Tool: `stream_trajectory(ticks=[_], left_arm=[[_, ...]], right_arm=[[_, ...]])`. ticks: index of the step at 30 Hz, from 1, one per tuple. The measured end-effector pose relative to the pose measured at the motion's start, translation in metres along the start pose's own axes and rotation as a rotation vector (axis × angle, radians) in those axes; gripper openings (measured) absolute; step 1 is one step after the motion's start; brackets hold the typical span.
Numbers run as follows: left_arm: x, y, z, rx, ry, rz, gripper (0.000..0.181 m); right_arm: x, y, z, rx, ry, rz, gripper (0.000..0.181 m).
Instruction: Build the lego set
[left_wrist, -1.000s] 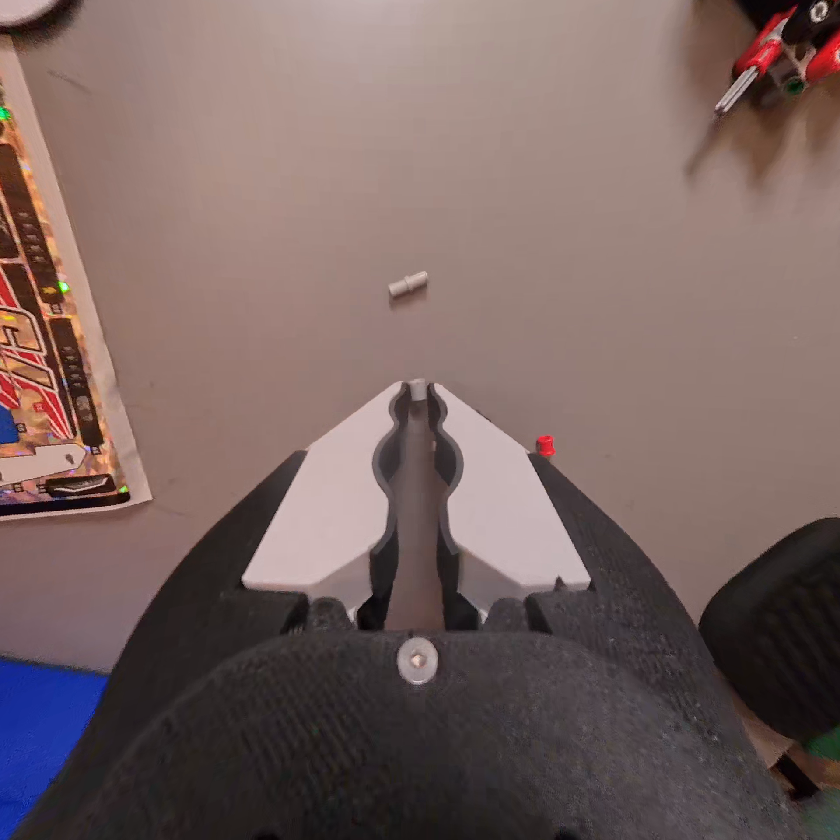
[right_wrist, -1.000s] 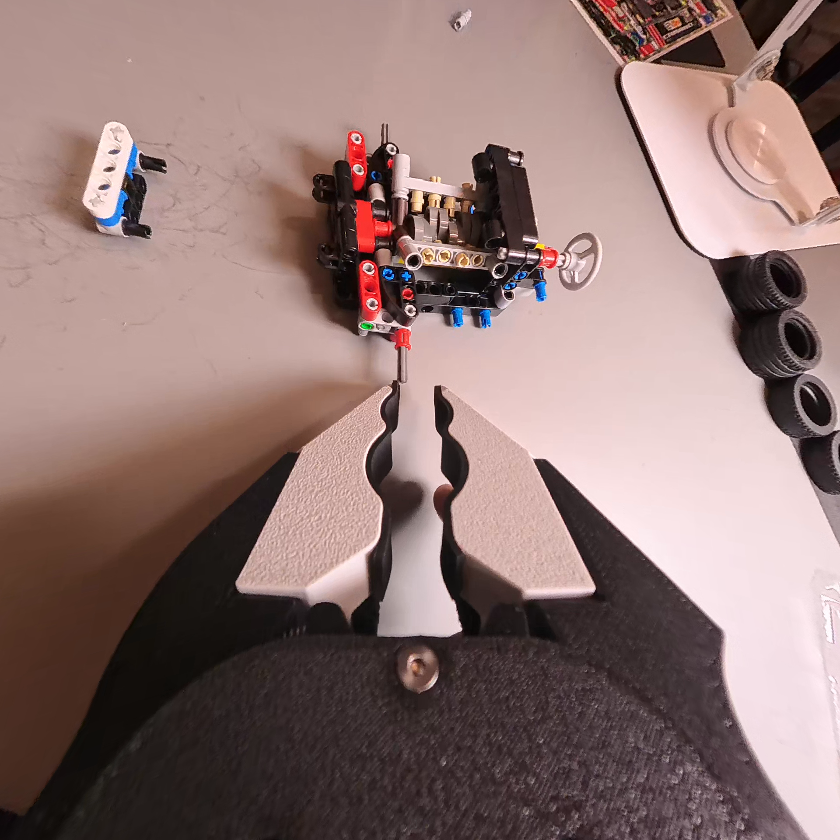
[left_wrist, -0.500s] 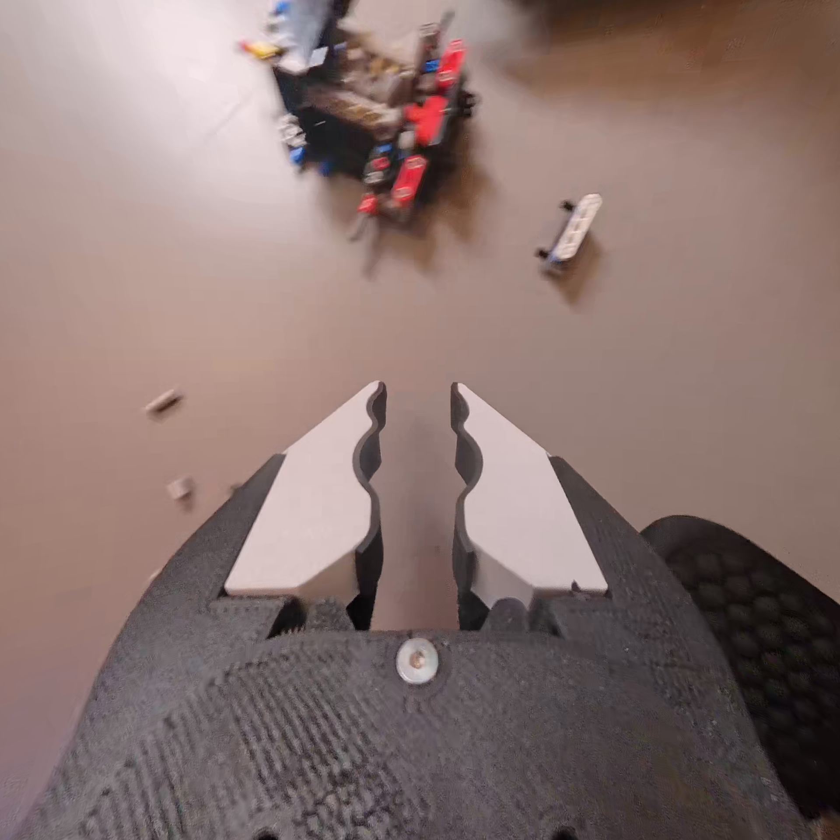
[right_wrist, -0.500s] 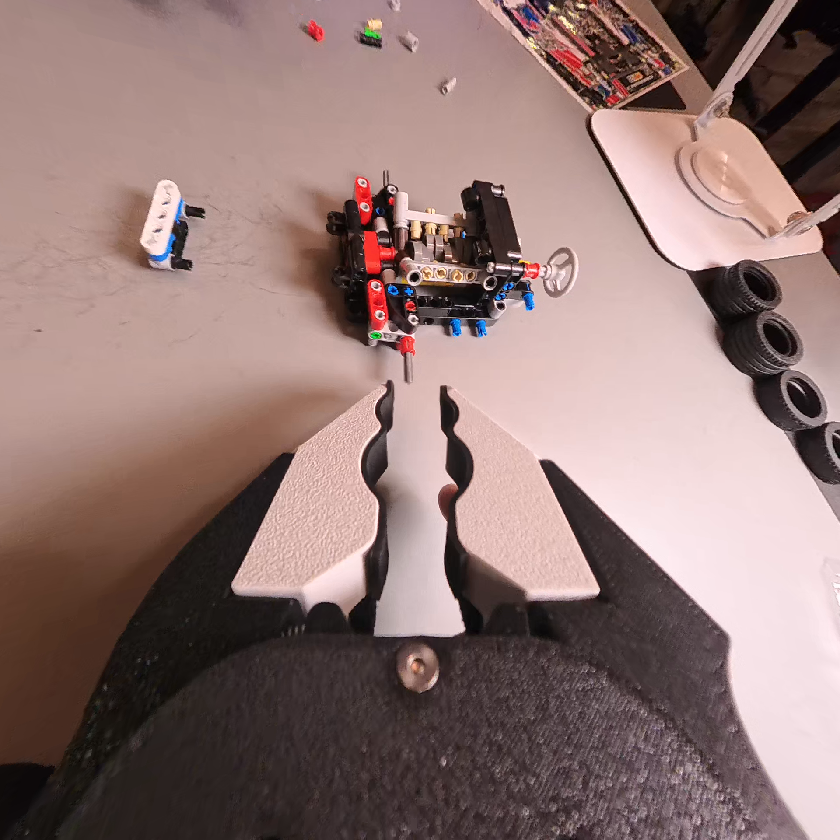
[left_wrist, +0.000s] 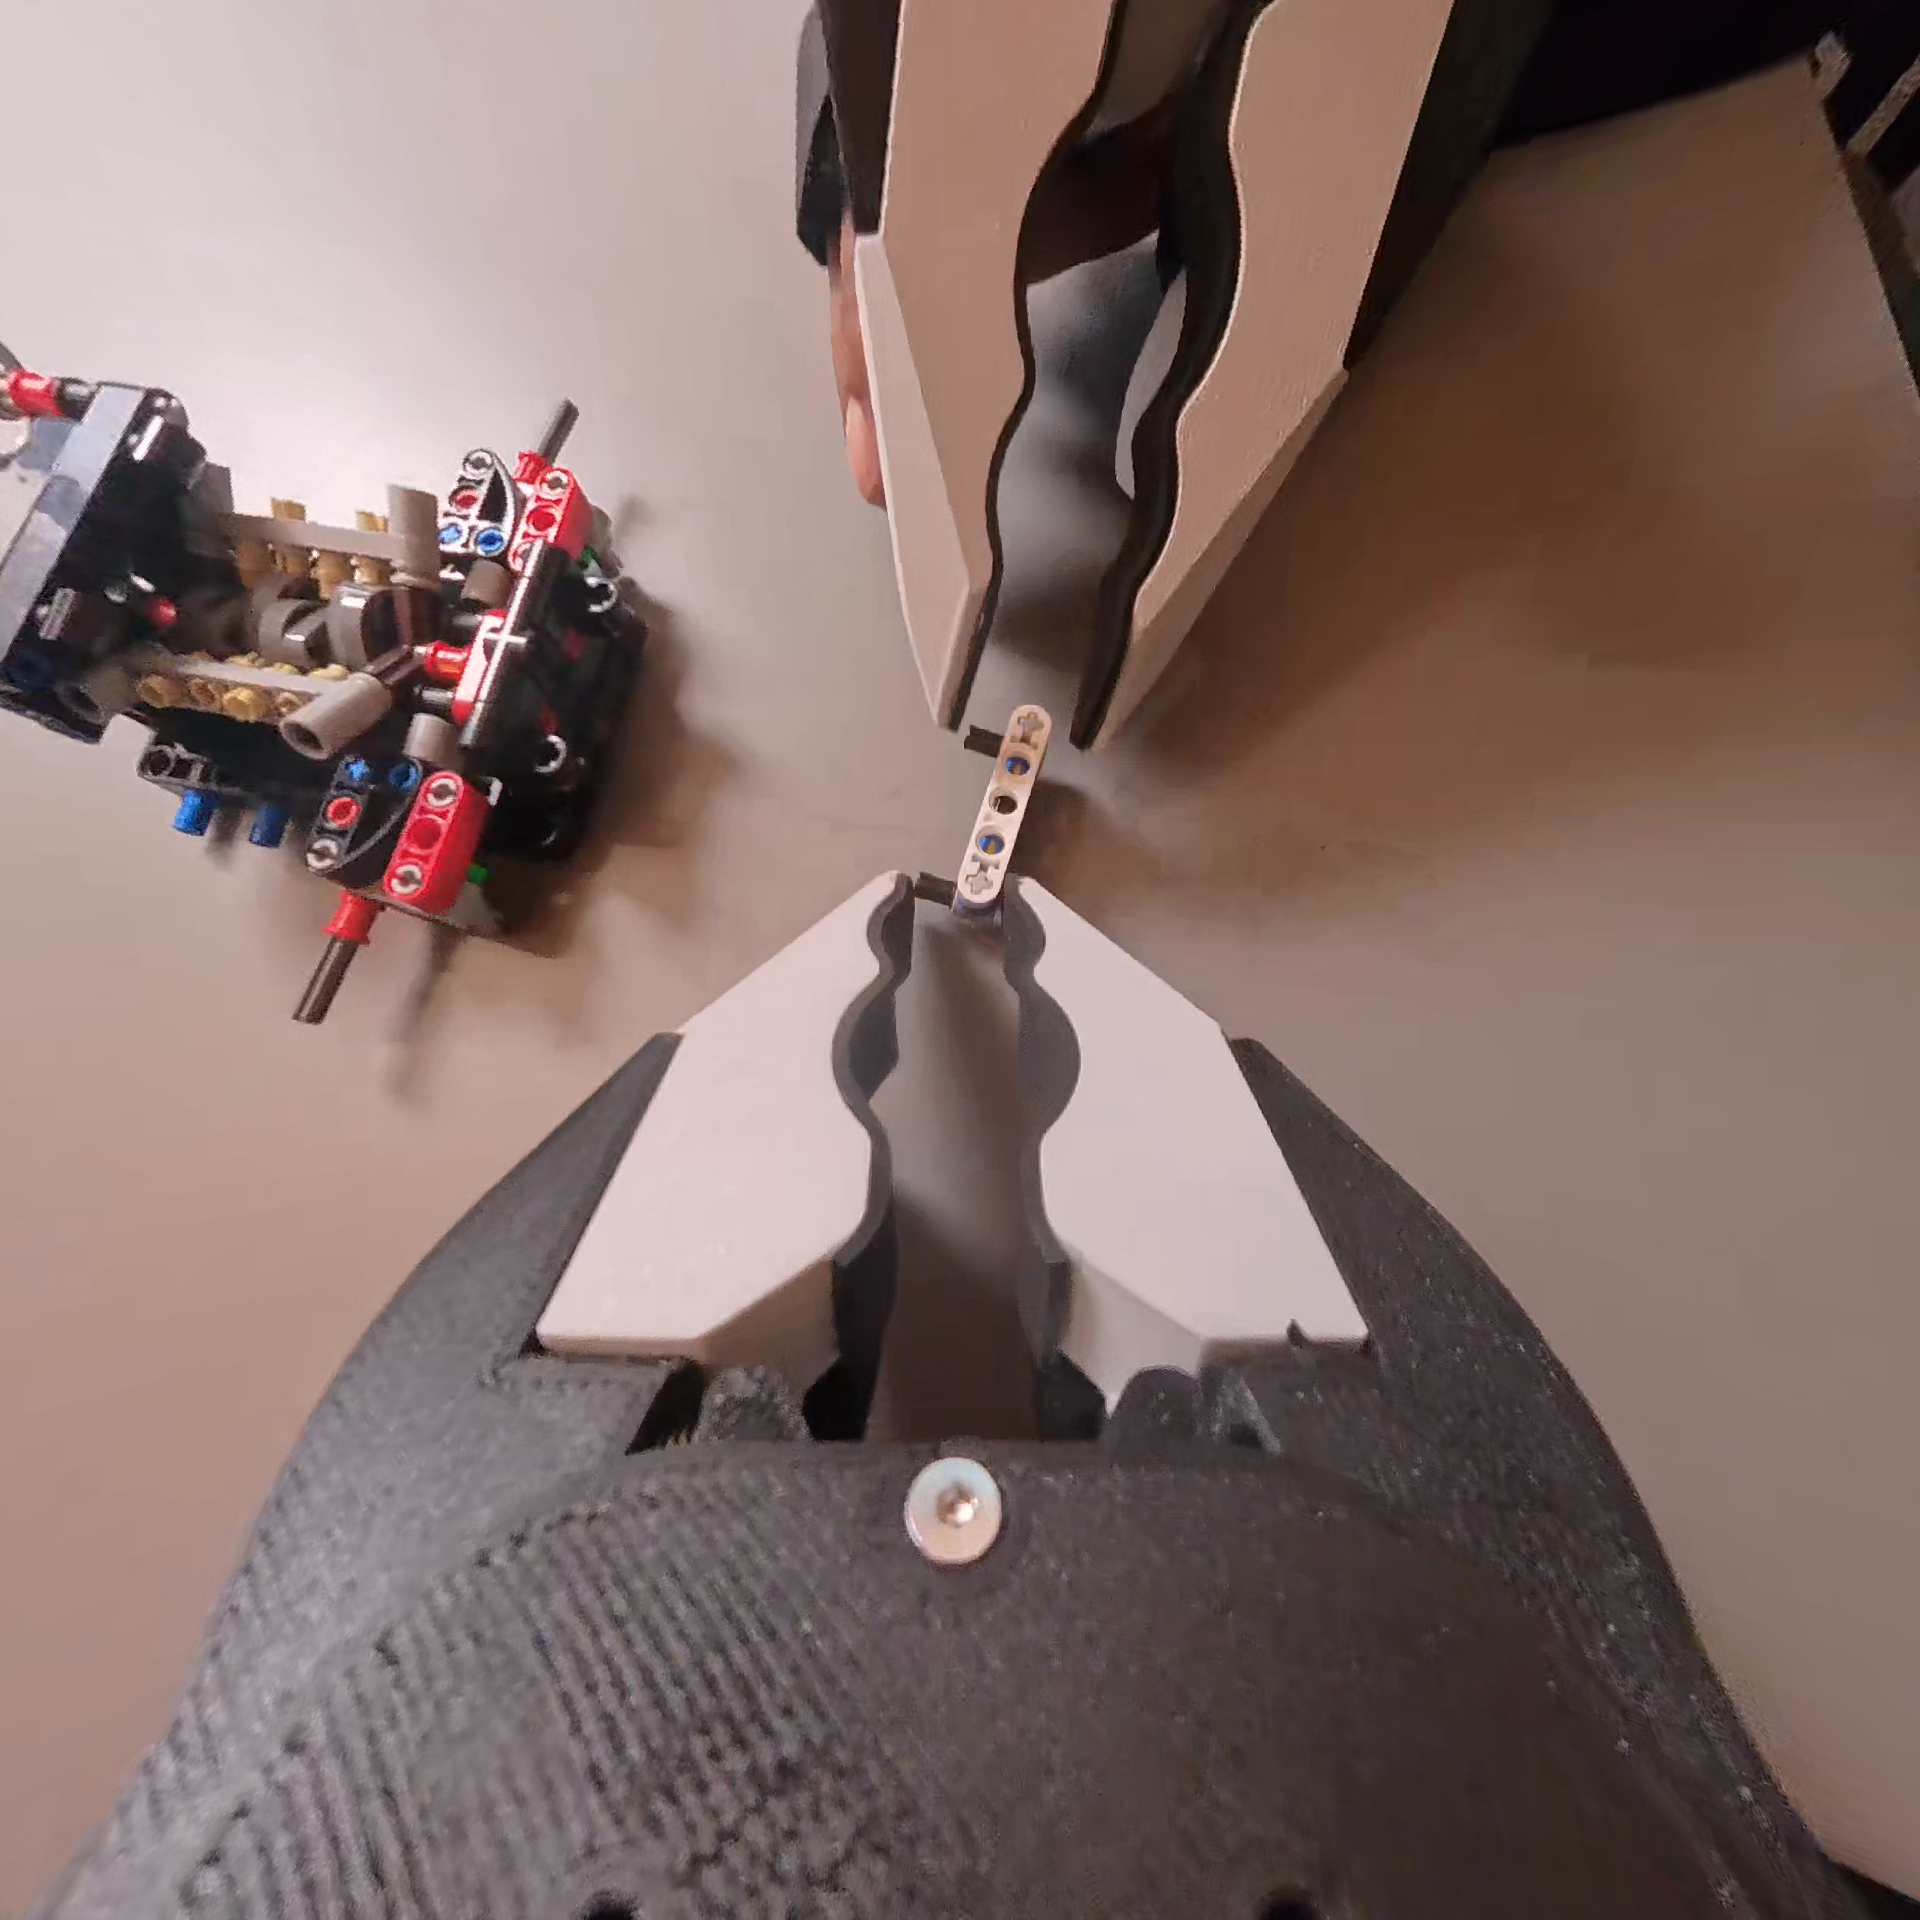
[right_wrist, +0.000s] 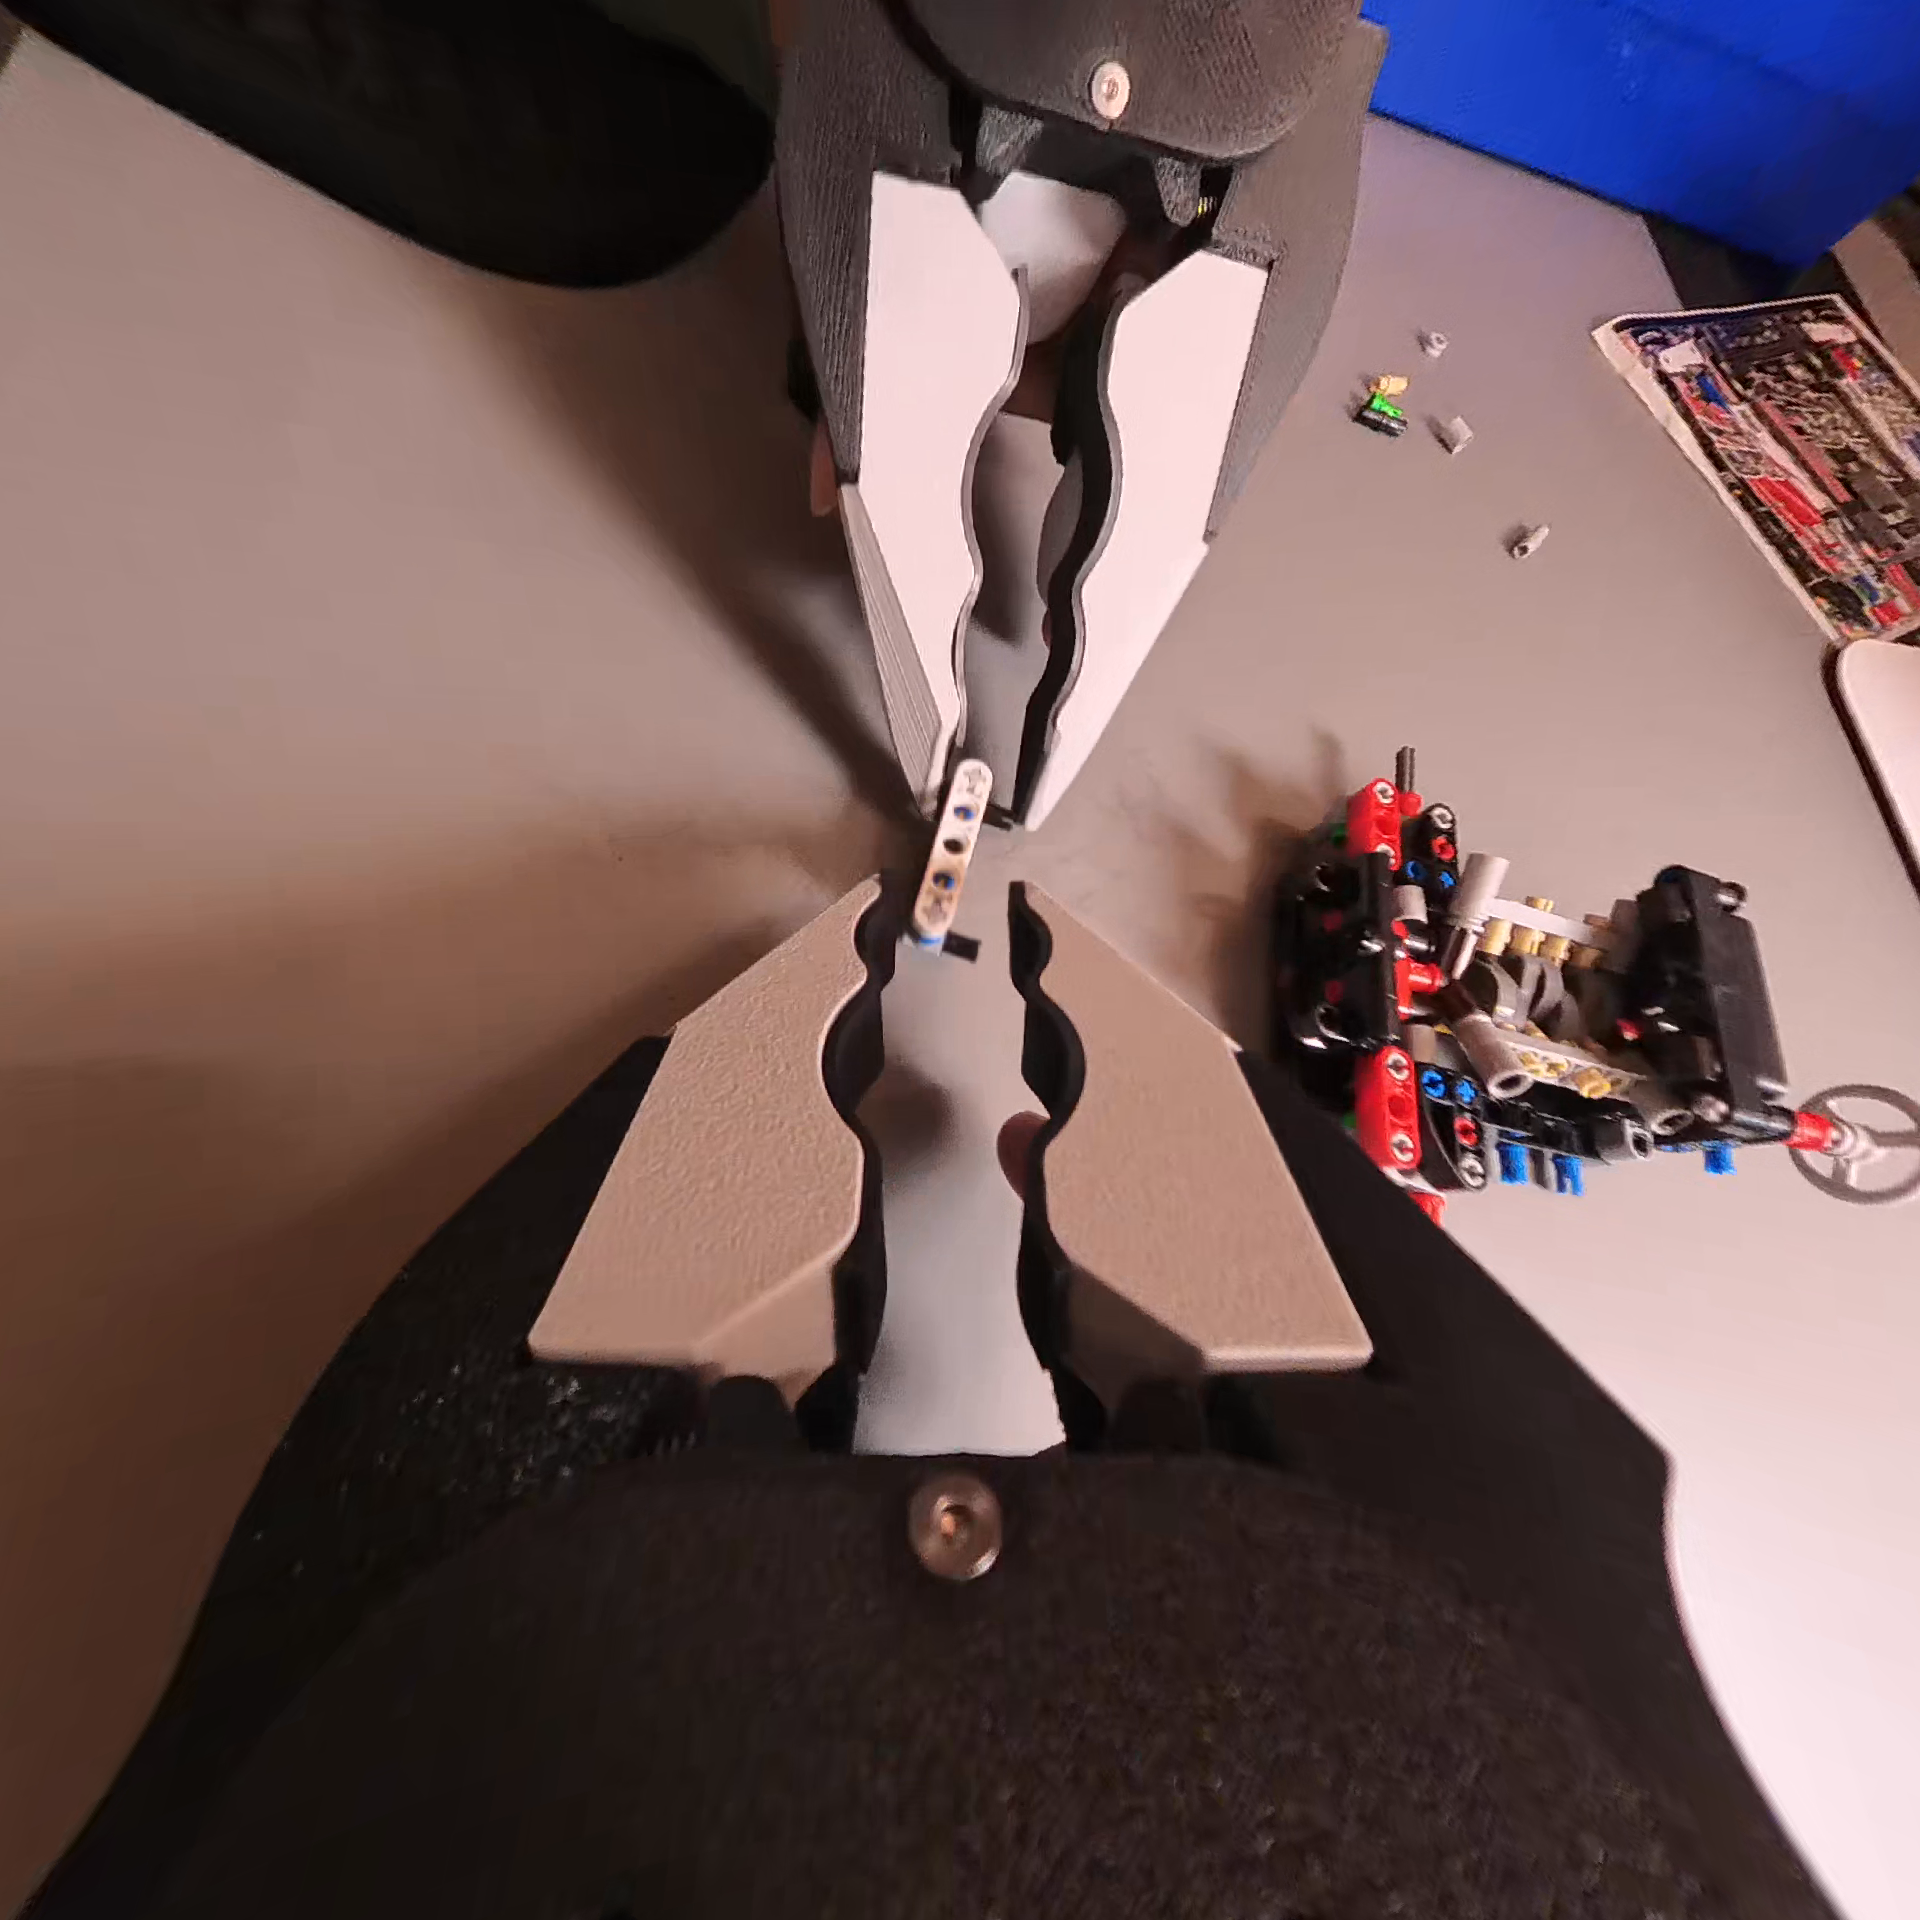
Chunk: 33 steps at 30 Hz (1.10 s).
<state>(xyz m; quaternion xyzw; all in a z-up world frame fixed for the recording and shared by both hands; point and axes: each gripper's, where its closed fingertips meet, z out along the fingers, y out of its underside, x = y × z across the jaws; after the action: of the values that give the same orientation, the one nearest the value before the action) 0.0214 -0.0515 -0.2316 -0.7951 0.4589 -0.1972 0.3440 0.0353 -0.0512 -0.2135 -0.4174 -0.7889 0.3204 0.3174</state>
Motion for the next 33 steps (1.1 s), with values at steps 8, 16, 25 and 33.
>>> stream_trajectory(ticks=[8, 16, 25, 33], left_arm=[[-0.022, -0.004, 0.004, 0.017, -0.102, -0.011, 0.015], [-0.062, -0.002, 0.005, 0.015, -0.259, -0.021, 0.021], [-0.068, -0.004, -0.002, 0.034, -0.299, -0.028, 0.022], [-0.046, -0.008, -0.006, 0.032, -0.199, -0.028, 0.021]], right_arm=[[0.017, 0.014, 0.002, -0.054, 0.073, 0.002, 0.007], [0.048, 0.029, 0.001, -0.092, 0.170, 0.086, 0.007], [0.059, 0.034, 0.000, -0.123, 0.204, 0.072, 0.010], [0.055, 0.032, -0.005, -0.111, 0.203, 0.019, 0.015]])
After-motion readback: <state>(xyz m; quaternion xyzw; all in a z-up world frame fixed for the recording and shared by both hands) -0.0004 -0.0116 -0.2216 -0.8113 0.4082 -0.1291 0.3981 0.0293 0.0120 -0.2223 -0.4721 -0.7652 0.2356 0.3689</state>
